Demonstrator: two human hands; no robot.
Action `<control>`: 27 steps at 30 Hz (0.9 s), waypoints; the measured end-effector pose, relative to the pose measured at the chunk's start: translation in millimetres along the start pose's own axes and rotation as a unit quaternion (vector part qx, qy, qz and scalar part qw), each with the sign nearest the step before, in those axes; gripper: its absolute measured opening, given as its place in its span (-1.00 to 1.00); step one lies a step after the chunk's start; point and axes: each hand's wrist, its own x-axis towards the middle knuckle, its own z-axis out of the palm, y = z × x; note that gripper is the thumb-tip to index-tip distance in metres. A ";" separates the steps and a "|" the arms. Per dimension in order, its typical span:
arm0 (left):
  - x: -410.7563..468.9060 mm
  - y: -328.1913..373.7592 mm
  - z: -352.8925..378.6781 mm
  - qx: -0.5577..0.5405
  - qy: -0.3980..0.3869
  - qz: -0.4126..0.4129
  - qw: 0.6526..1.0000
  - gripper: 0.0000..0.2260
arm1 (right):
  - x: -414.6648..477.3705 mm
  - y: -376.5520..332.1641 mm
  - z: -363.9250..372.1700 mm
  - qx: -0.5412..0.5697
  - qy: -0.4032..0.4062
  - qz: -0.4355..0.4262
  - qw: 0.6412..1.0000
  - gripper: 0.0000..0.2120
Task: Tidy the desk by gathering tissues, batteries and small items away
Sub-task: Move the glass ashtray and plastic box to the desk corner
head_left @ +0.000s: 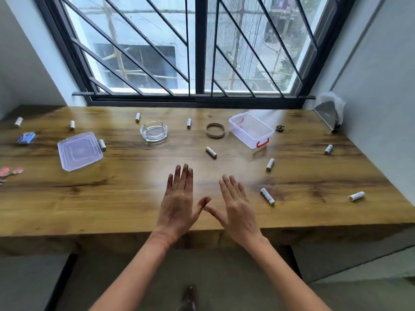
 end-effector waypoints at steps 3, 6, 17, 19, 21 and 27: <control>28.2 -11.1 -2.6 -0.011 0.027 -0.011 1.000 -0.26 | 30.7 3.7 -3.6 0.020 0.009 0.010 1.000 -0.25; 57.1 -30.6 2.7 -0.021 0.031 -0.028 0.999 -0.24 | 66.4 8.6 1.9 0.051 0.015 0.020 0.998 -0.28; 151.7 -133.1 21.5 -0.071 -0.030 -0.115 0.990 -0.24 | 209.8 -15.3 51.7 0.157 -0.079 0.022 0.984 -0.39; 164.1 -151.4 26.5 -0.085 -0.038 -0.142 0.985 -0.25 | 232.9 -21.6 63.7 0.180 -0.110 0.038 0.977 -0.38; 175.8 -167.4 30.9 -0.115 -0.035 -0.170 0.978 -0.22 | 255.3 -27.4 76.6 0.210 -0.139 0.061 0.966 -0.38; 199.6 -201.3 49.8 -0.265 -0.082 -0.264 0.924 -0.06 | 303.0 -38.8 109.2 0.294 -0.182 0.124 0.930 -0.41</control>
